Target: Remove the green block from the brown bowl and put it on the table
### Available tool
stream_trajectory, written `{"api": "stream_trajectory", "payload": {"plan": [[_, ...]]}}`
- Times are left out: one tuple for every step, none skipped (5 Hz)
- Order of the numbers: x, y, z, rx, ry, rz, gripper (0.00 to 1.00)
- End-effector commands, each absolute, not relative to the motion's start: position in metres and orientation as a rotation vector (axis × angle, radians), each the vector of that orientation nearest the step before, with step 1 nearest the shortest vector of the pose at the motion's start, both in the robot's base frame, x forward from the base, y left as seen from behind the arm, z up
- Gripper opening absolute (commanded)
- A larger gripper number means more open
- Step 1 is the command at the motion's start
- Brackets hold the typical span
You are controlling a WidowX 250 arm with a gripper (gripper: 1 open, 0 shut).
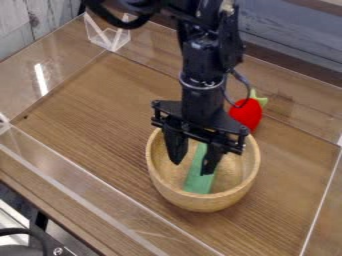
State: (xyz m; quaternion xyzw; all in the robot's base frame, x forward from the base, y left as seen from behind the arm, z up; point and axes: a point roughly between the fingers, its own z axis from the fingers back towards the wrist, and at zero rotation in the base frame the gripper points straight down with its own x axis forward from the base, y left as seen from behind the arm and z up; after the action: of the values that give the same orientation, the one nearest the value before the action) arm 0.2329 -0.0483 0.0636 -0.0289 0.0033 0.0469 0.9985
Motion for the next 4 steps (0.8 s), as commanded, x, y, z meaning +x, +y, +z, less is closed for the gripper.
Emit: {"api": "stream_trajectory", "payload": {"plan": [[0.245,-0.053,0.08,-0.073,-0.068,0.069,1.0],[0.252,-0.062,0.067,-0.076,-0.08,0.103,1.0],[0.259,-0.07,0.057,-0.085,-0.106,0.126,1.0],[0.265,-0.067,0.055,-0.098,-0.123,0.082,1.0]]}}
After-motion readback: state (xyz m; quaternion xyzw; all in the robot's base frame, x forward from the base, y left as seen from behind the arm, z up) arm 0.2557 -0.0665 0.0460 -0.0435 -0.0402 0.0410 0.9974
